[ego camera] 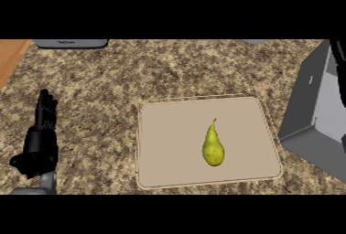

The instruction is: Pick the pear from the tray and place it in the cardboard box

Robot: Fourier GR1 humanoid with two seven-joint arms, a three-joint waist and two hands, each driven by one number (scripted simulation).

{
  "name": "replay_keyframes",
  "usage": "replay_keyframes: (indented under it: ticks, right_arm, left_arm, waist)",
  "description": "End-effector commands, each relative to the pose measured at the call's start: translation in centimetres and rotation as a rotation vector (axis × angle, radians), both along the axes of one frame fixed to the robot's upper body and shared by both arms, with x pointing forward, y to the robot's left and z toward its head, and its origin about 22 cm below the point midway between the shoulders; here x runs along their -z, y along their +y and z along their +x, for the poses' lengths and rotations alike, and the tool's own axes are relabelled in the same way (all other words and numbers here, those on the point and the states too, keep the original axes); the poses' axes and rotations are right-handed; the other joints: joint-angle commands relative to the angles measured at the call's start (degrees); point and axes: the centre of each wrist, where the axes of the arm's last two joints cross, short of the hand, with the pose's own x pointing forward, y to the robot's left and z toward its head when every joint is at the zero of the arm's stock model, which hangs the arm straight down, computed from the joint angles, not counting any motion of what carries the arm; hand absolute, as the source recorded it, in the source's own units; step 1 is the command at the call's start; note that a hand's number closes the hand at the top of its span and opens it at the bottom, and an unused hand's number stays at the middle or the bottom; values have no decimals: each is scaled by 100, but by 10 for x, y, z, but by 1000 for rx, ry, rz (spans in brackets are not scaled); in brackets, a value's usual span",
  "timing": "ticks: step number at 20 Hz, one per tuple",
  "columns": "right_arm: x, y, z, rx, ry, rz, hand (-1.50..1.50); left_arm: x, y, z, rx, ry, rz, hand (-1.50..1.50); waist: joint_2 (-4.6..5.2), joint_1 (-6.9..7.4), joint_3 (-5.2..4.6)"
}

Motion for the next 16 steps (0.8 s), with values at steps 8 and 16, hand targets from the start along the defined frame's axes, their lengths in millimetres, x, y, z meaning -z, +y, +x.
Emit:
replay_keyframes:
  ticks: [8, 16]
  right_arm:
    - [-36, -14, -22, 291, 243, -519, -150]
    - [1, 23, -64, 141, 110, -777, -150]
  left_arm:
    - [-32, 0, 19, 466, 98, 179, 0]
    - [-43, -16, 40, 576, 94, 169, 0]
  waist:
    - [-56, -359, -66]
    - [-26, -119, -28]
